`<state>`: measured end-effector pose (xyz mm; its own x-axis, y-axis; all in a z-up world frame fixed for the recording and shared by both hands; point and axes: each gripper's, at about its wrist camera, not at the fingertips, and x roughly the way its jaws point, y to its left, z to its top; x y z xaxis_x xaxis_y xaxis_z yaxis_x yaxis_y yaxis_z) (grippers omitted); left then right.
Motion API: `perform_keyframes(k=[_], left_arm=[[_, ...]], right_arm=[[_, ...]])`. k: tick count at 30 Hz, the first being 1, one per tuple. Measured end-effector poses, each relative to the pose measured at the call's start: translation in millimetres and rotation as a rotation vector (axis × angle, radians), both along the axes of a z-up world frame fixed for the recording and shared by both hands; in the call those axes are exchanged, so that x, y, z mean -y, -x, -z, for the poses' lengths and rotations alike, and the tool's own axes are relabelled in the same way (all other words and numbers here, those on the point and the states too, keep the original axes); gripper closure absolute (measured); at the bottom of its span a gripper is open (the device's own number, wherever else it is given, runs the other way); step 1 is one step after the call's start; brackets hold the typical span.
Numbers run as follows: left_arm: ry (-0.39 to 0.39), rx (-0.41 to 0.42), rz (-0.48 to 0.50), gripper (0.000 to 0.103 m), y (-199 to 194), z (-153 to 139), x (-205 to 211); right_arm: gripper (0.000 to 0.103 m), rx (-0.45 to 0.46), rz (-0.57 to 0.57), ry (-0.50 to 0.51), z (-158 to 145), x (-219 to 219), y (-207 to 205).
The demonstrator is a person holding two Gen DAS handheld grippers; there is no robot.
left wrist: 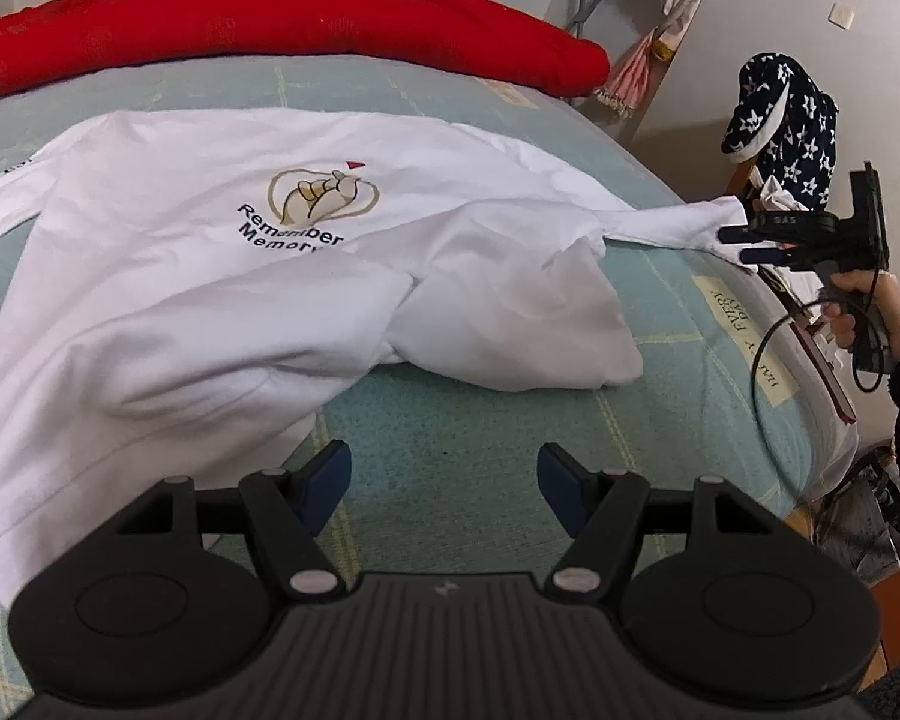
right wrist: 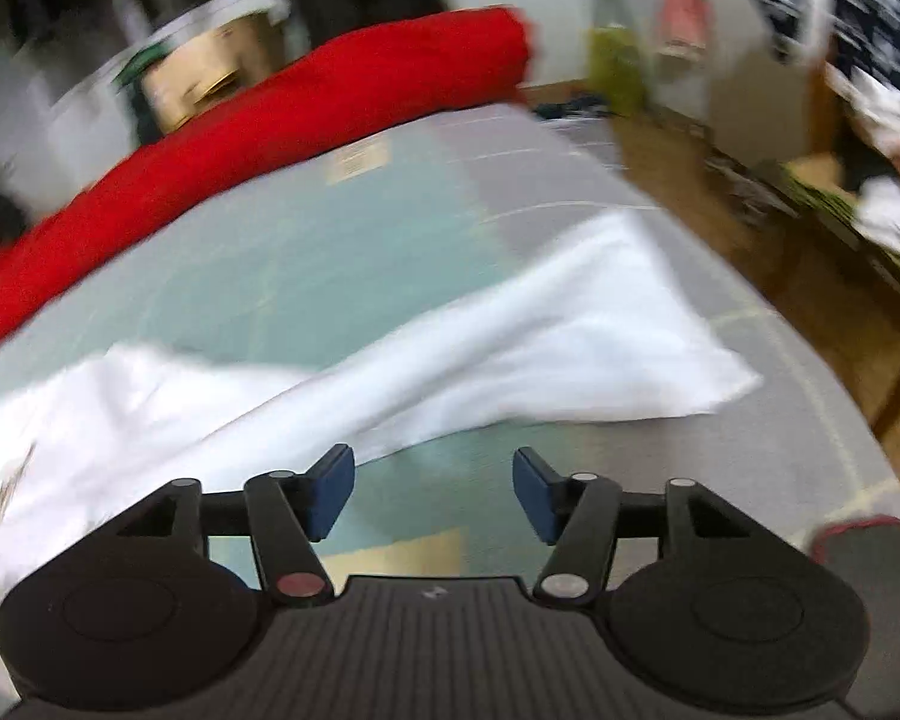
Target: Fold clothes
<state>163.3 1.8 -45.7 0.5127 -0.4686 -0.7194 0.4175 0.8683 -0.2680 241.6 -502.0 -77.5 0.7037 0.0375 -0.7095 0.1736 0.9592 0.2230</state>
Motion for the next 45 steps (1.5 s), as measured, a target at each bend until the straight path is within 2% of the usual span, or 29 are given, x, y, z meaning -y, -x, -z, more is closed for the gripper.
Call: perform_keyframes(k=[1,4,7,14,21,23,27,30,33,39,45], left_arm=[[0.001,0.004,-0.002,0.034,1,-1,-2],[0.000,0.017,-0.009,0.034,3,-5,-6],[-0.007,0.027,-0.014,0.034,3,-7,-11],[-0.030,0.011,-0.026,0.034,5,3,-22],[-0.063,-0.005,-0.030,0.034,13,14,-40],[-0.068,-0.006,-0.032,0.034,16,17,-46],[-0.045,-0.013,-0.046,0.034,21,19,-55],[-0.034,-0.013,-0.055,0.034,23,19,-56],[-0.025,-0.013,-0.060,0.030,24,19,-56],[-0.018,-0.012,-0.066,0.030,23,19,-57],[-0.019,-0.009,-0.071,0.030,22,17,-58]], right_arm=[[0.029,-0.003,-0.043,0.023,-1,-15,-2],[0.026,-0.013,-0.144,0.096,-5,-52,-9],[0.019,-0.010,-0.209,0.097,-8,-81,-14],[0.013,0.004,-0.380,0.001,-10,-146,0],[0.007,0.004,-0.538,-0.109,0,-201,46],[0.006,0.026,-0.576,-0.102,3,-214,60],[0.006,0.064,-0.619,-0.025,11,-234,77],[0.006,0.120,-0.634,0.071,13,-246,78],[0.006,0.126,-0.684,0.086,18,-257,71],[0.003,0.126,-0.717,0.052,27,-266,53],[0.001,0.076,-0.729,-0.054,29,-256,50]])
